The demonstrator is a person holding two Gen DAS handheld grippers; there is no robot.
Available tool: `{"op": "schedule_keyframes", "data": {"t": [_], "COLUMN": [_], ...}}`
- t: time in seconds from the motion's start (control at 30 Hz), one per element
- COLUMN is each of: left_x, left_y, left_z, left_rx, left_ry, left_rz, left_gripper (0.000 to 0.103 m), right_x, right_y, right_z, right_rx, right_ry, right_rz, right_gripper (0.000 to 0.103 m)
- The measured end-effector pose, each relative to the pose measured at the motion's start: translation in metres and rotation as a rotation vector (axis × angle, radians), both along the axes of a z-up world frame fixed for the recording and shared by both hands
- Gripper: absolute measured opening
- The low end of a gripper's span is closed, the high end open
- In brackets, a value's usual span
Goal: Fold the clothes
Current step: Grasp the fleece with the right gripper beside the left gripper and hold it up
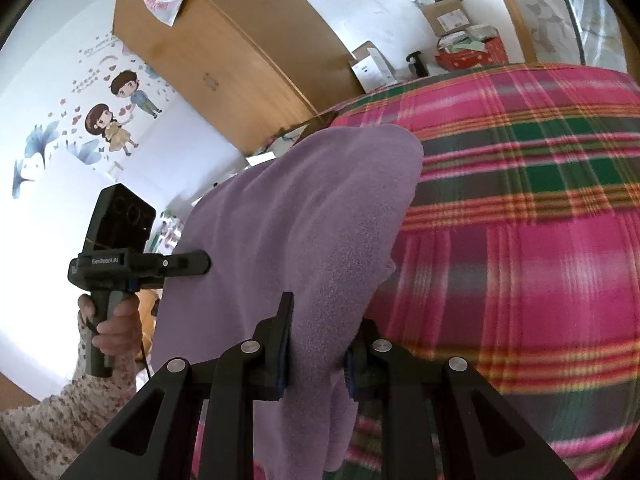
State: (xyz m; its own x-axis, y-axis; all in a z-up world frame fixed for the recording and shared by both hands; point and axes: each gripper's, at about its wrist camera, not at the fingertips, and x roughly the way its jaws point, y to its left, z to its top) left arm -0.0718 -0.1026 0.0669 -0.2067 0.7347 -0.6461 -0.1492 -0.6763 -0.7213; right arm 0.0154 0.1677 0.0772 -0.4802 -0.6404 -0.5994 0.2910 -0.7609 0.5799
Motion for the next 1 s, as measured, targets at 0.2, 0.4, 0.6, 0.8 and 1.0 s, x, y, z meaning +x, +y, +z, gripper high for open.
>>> {"op": "schedule_keyframes", "data": {"t": [0.2,0.4,0.6,0.8,1.0], "left_x": [-0.027,-0.053,-0.072,-0.093,-0.107], "left_y": [-0.013,-0.016,-0.025,-0.029,-0.038], "left_z": [-0.002,-0.012,-0.022,-0.032,-0.054], "left_rx": [-0.003,-0.038,-0.056,-0.064,-0.056], "left_ry": [-0.003,-0.007,-0.024,-0.033,-0.067], "left_rz": [0.035,0.048,0.063,0.071,0.074], "left_gripper": [0.031,0.031,0.031,0.031,0.032], "right_x": [-0.03,-0.057,-0.081,-0.103,-0.116], "right_y": [-0.01,-0.021,-0.025,-0.028,-0.032], "right_z": [-0.003,-0.011,-0.022,-0.034,-0.04], "right_rx": [-0.007,-0.016,-0.028,-0.047,-0.024], "right_ry": [0.001,-0.022,-0.039,-0.063,-0.07], "right_rz": [-0.014,-0.023,-0.034,-0.044,-0.055], "right_gripper": [0.021,0.021,0.021,0.021,0.021]}}
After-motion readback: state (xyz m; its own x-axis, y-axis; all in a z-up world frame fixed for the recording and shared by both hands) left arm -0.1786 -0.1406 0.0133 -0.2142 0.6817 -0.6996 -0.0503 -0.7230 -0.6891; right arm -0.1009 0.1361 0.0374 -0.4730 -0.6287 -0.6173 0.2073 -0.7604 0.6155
